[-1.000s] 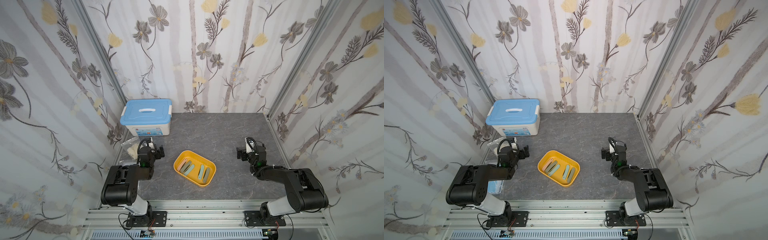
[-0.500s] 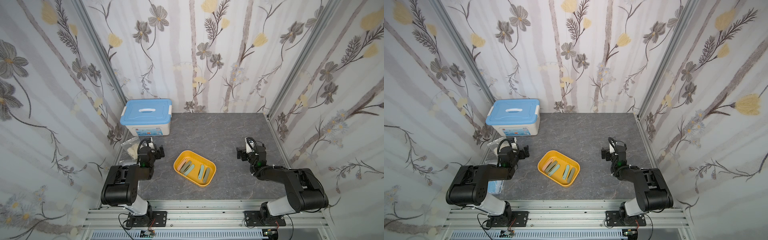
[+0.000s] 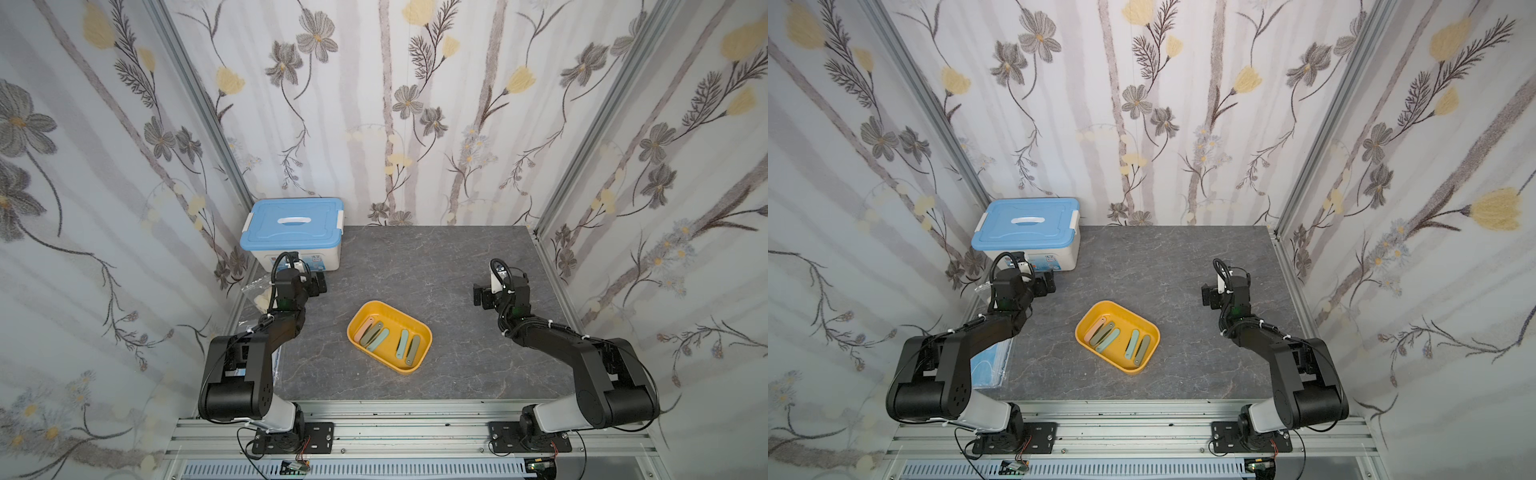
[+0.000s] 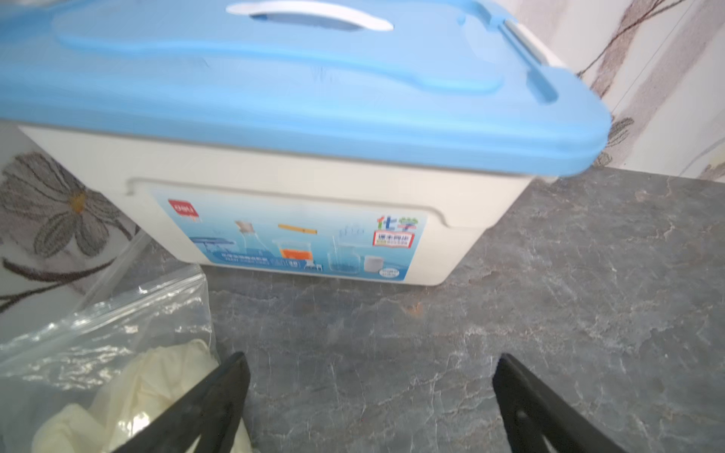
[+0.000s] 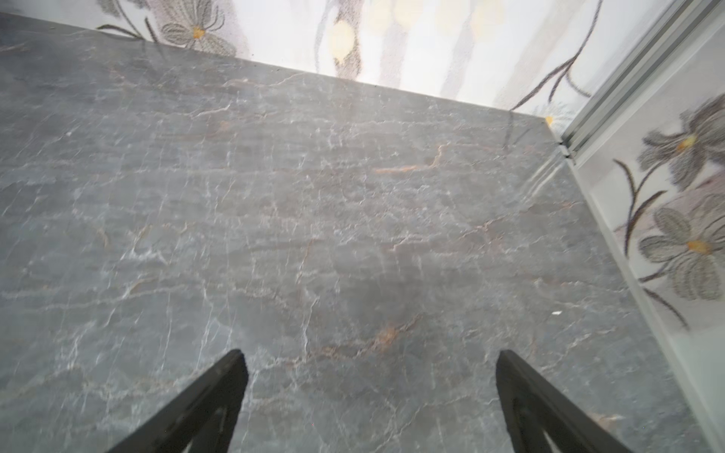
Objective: Take the fruit knife out of the storage box
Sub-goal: Move the storage box to the center of the board.
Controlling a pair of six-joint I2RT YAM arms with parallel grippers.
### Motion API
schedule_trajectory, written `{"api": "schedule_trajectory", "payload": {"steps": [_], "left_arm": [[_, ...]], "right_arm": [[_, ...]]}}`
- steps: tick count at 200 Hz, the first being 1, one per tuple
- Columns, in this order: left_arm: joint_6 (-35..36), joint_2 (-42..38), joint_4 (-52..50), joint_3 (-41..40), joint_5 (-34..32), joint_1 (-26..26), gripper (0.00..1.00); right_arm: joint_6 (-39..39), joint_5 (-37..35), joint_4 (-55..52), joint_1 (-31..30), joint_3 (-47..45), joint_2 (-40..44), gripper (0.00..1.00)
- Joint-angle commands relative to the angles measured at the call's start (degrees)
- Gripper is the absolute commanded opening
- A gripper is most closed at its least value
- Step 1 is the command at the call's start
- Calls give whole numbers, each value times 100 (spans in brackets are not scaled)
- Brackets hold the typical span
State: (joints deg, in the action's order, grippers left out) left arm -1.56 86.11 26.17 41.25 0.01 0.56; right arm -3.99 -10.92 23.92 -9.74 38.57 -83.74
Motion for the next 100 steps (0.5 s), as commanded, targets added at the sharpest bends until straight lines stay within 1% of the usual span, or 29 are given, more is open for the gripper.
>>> {"api": "schedule_trajectory", "payload": {"steps": [1,17,28,35,47,53,64,73,82,87,100], "left_arm": [[-195,-89,-1781,472,-60,-26,100],[-268,-276,-2480,795,-296,-152,100],[-330,-448,-2862,919,-528,-325,100],[-380,-566,-3165,1017,-547,-437,100],[-483,-769,-3728,1188,-484,-653,100],[-535,-860,-4053,1299,-601,-797,100],[-752,-1036,-4615,1468,-799,-1015,100],[-1031,-1219,-4971,1497,-852,-1143,100],[-1371,-1366,-5281,1470,-850,-1249,100],[-1565,-1587,-5429,1436,-822,-1289,100],[-2067,-1924,-5826,1336,-769,-1428,100]], "right_arm": [[-152,-1037,-1386,-423,581,-74,100],[-150,-1256,-2296,-864,1243,-143,100],[-75,-1472,-2931,-1193,1811,-243,100],[26,-1542,-3349,-1383,2137,-302,100],[362,-1613,-4116,-1674,2704,-414,100],[616,-1588,-4509,-1809,2998,-472,100],[1117,-1392,-5262,-2031,3548,-566,100],[1486,-1043,-5746,-2221,3898,-621,100],[1817,-646,-6109,-2417,4188,-670,100],[2040,-509,-6293,-2540,4329,-692,99],[2440,14,-6522,-2852,4506,-692,94]]}}
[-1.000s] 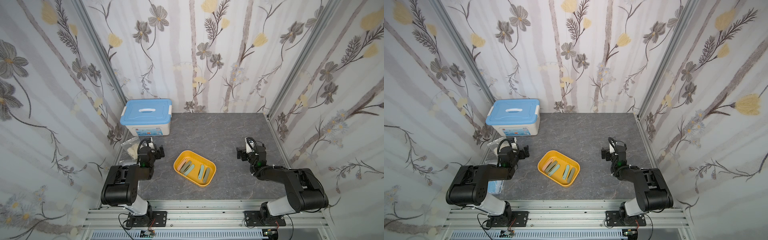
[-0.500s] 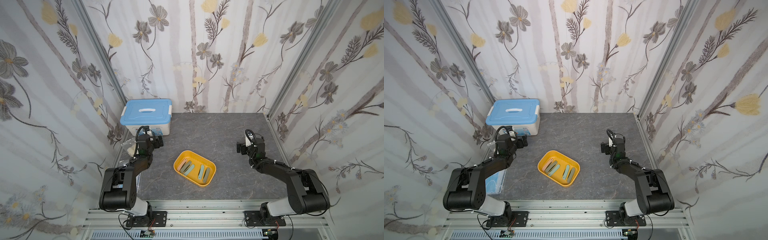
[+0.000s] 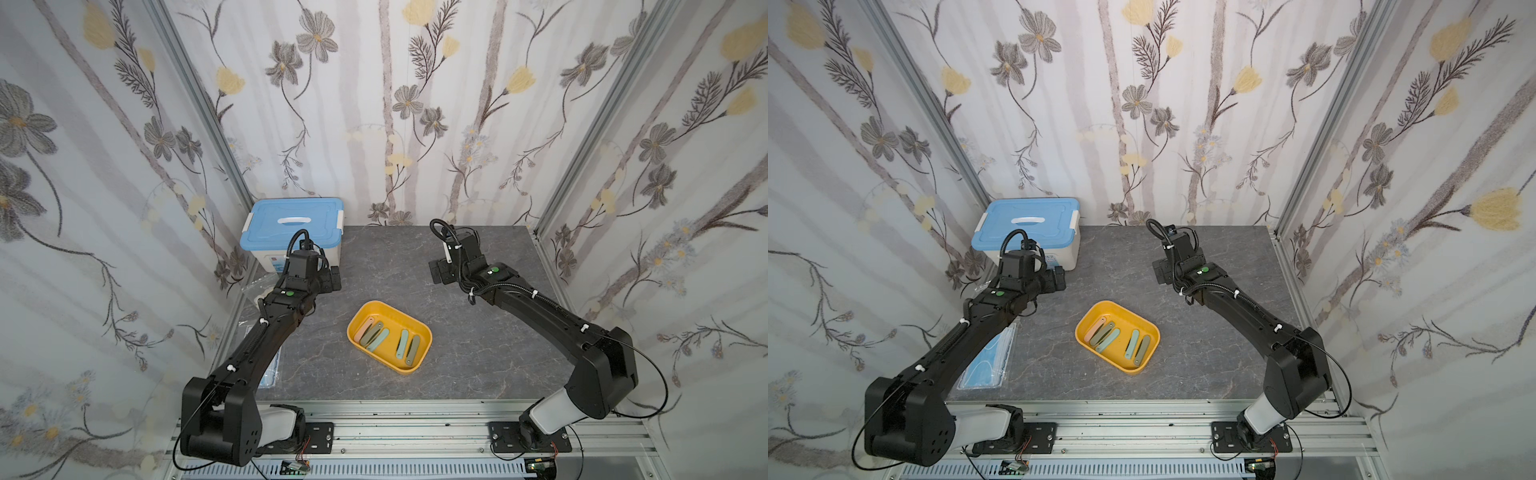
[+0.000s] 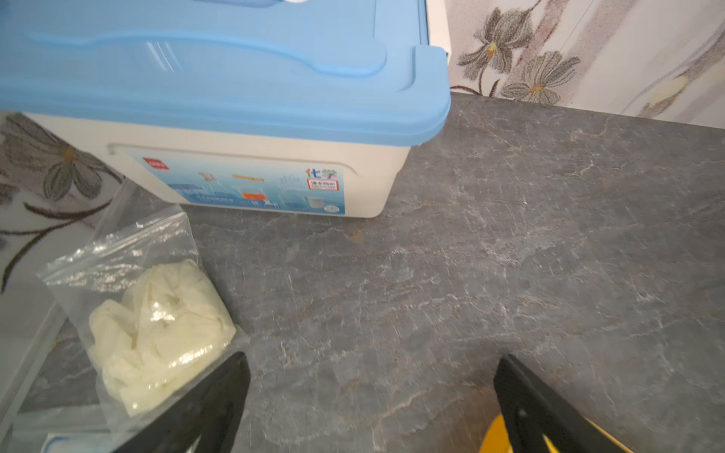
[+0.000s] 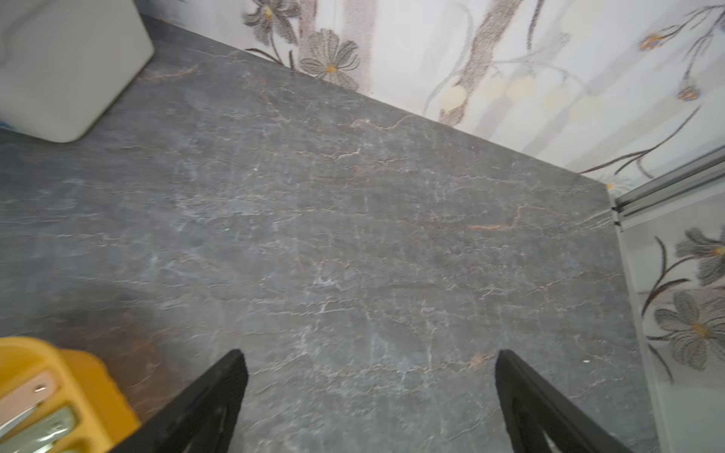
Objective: Take the fruit knife out of the storage box
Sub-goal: Move the storage box to the center of the board.
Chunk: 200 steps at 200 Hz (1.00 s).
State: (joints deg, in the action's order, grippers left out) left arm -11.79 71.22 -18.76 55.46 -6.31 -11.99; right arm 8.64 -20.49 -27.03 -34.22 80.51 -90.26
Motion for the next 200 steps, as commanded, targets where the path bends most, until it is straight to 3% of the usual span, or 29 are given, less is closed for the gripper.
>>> {"api": "schedule_trajectory", "payload": {"steps": [1,13,46,63,95,139,200], "left_arm": [[-1080,-461,-1372,-87,-127,-186,100],[-1356,-734,-1728,-99,89,-354,100],[-1750,-1145,-2646,-39,231,-1075,100],[-2044,-1304,-2741,-243,437,-1357,100],[-2415,-1646,-2525,-784,466,-1794,100],[-2543,-1528,-2212,-1032,364,-2133,100],[-2683,-1732,-1810,-1548,279,-2158,100]], "right_arm": [[1219,1000,-1445,-429,318,-43,94],[1693,1362,-1548,-642,339,-12,82],[2639,2385,-1682,-1139,219,-118,23],[2793,2479,-1776,-1380,166,-416,0],[2976,2753,-1841,-1582,61,-804,0],[2868,2189,-1962,-1598,-255,-1087,0],[2679,2012,-1964,-1417,271,-2011,0]]}}
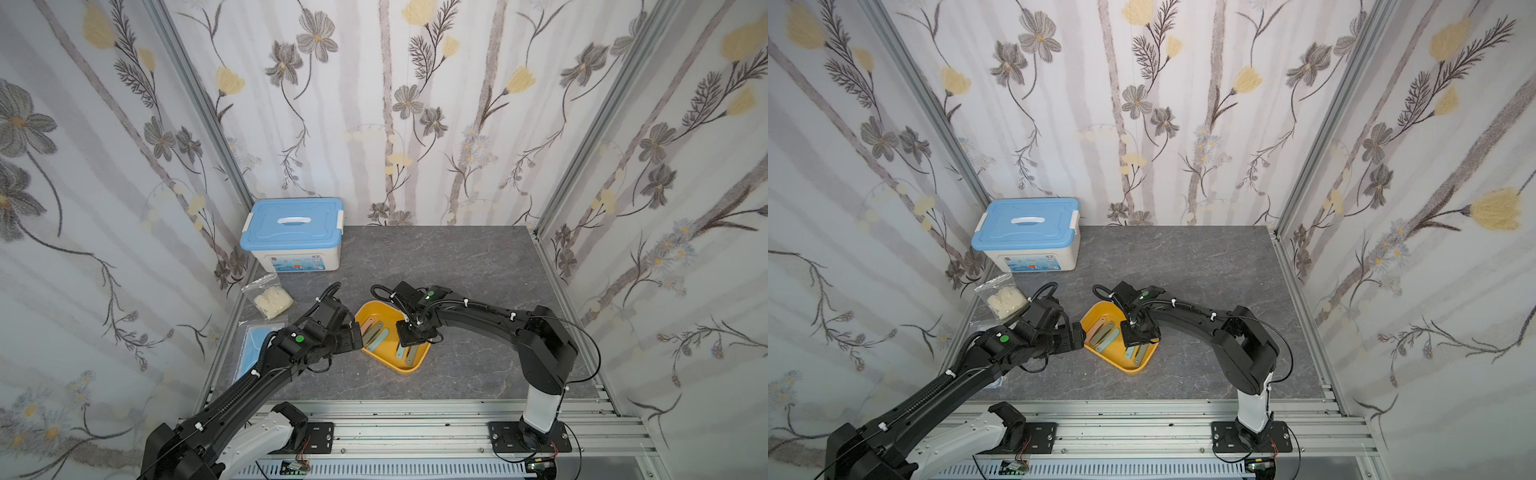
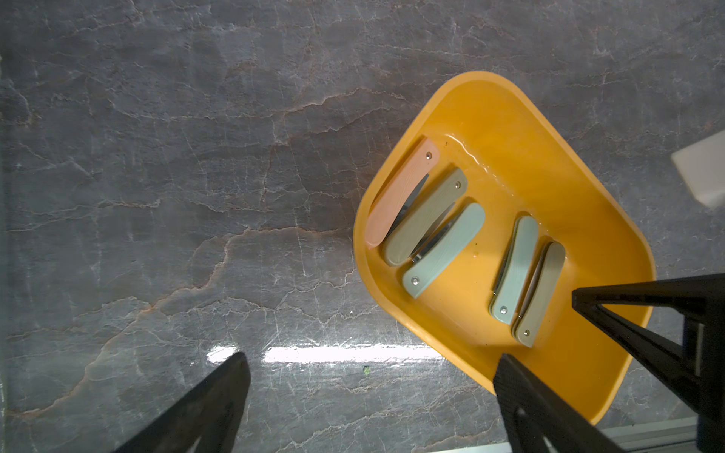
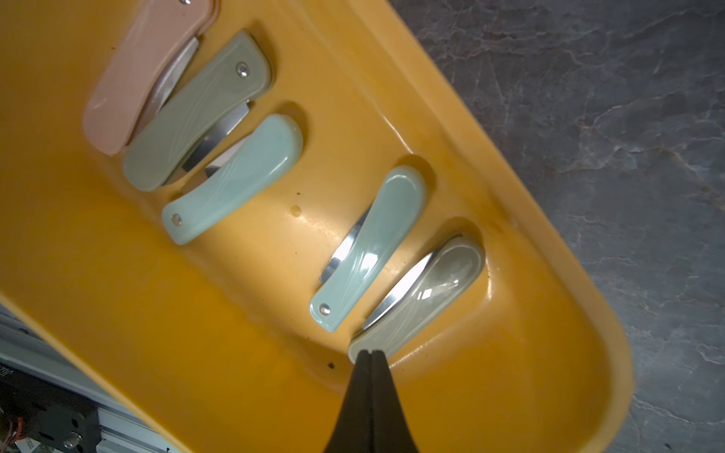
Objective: Take the fruit knife out of the storage box
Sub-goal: Move the storage box to the center of the board.
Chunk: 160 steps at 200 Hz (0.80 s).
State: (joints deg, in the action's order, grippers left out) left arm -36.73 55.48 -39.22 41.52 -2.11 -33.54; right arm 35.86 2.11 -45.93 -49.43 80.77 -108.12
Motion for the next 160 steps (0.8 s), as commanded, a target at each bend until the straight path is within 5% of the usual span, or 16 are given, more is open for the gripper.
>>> {"api": "schedule_trajectory", "payload": {"steps": [1,105,160], "left_arm": [[-192,-164,242,-157,-141,1,100],[24,436,535,97,-207,32,100],[285,1571,663,792,-38,263,100]], "right_arm": [[-43,-251,-74,111,254,-231,0],[-322,59,-73,1161,2065,-1692,0],[-474,255,-133,1545,3065,-2323,0]]}}
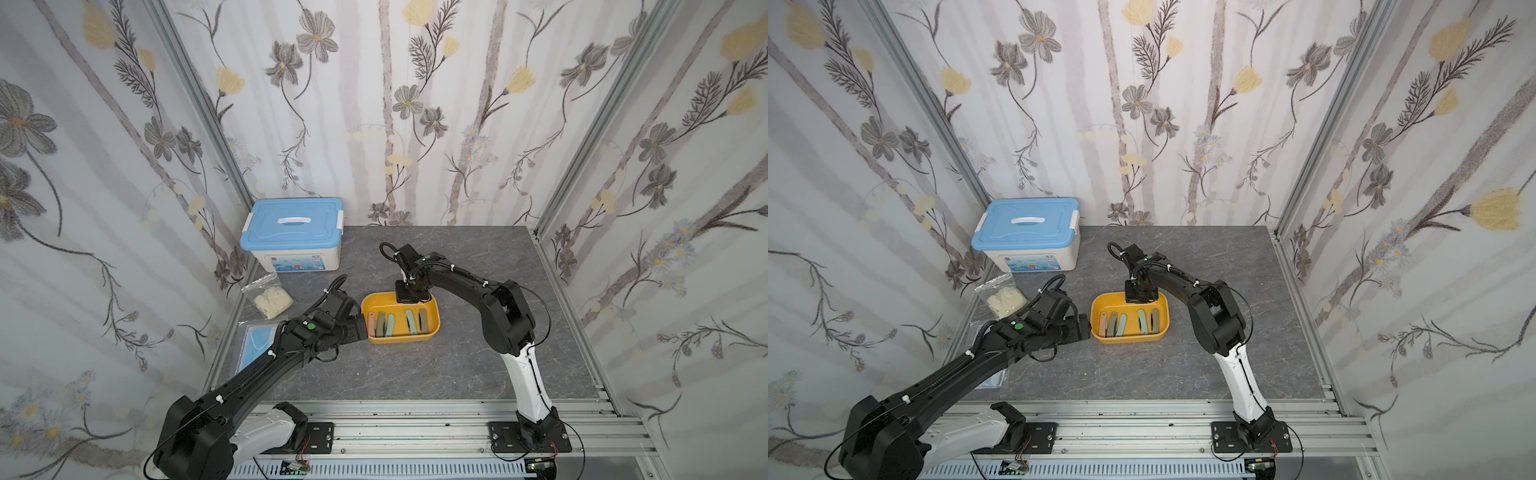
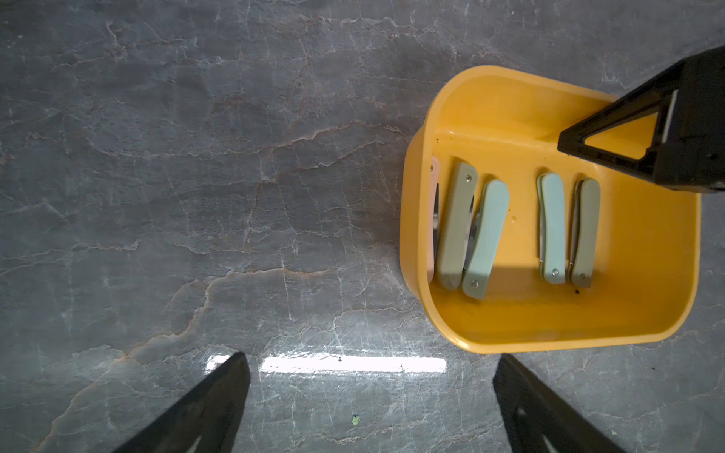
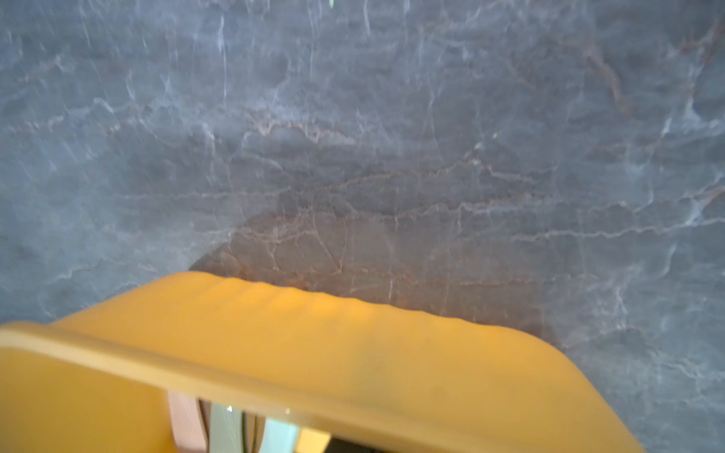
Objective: Take the fruit knife out of the storage box
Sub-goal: Move the storage box to the center of the board, then pick up the fruit knife from the storage box.
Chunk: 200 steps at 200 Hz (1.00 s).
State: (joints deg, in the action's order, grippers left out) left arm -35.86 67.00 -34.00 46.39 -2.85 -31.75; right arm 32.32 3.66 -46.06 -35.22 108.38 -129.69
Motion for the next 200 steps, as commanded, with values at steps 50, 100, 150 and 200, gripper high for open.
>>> {"api": "schedule_trajectory", "payload": {"steps": [50,100,150,200], "left_arm": [[577,1728,87,1236,419,342,100],[703,2650,-323,2093,781,494,100],[757,2747,-695,2375,664,519,74],[658,3099,-582,2346,861,647,55]], "right_arm": [[-629,170,-470,262,1384,-516,0],[-809,407,-1155,253,1581,-212,46],[-1293,549,-1274,235,583,348,89],[-1734,396,-1259,115,272,300,67]]}}
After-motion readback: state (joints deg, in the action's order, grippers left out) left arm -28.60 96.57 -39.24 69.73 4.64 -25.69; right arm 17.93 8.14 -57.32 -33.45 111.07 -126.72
